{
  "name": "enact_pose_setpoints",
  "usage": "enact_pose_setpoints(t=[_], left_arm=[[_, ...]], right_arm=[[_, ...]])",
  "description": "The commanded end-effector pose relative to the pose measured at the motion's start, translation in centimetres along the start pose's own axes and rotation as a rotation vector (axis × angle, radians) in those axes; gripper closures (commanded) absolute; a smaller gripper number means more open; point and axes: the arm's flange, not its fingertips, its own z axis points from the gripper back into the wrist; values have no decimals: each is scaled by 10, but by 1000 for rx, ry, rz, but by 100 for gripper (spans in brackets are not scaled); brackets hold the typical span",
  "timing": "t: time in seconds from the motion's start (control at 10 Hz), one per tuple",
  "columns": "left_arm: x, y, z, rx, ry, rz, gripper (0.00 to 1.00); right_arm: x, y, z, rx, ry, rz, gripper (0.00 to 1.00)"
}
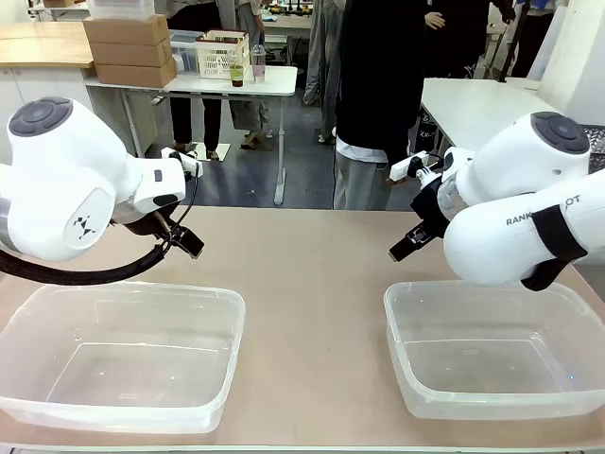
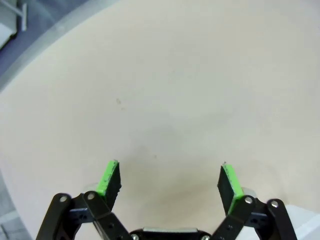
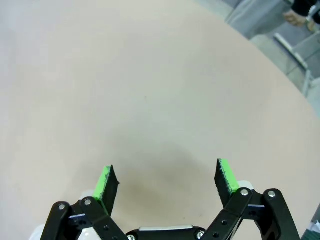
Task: Sort the waste into each basket.
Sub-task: Pick up the Organizing box on the left side of the table and lift it.
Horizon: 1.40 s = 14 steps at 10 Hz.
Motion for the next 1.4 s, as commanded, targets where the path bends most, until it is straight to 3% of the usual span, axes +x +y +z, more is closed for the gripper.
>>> enact_pose_setpoints(t=[0.0,0.1,0.2,0.3,0.4,0.5,0.6,0.7,0.9,1.0,1.1,1.2,1.3], left_arm=[[8,-17,56,-102,225,101,0],[-3,-32,96,-133,222,46,0],[-18,-39,137,-214,186,18,0],[-38,-47,176,-301,99,-29,0],[-54,-55,195,-314,45,-28,0],[-68,-62,202,-302,1,-26,0],[-73,-64,196,-267,-25,-31,0],[-24,-65,217,-290,50,-35,0],[-29,-63,240,-275,-1,-33,0],[-35,-49,238,-429,-56,-34,0],[-46,-24,243,-716,-133,39,0],[-60,9,239,-953,-205,152,0],[-67,30,230,-1090,-237,240,0]], right_arm=[[-2,7,60,-14,68,6,0],[-12,12,103,-53,37,10,0],[-28,18,138,-16,-43,69,0],[-49,32,158,-32,-41,113,0],[-69,45,162,-9,6,165,0],[-84,49,160,58,-14,139,0],[-93,46,148,-7,36,53,0],[6,31,182,-5,-15,110,0],[0,35,190,2,12,106,0],[-9,31,197,221,-150,-49,0],[-26,24,212,488,-320,-232,0],[-47,1,222,582,-400,-505,0],[-66,-23,223,712,-526,-640,0]])
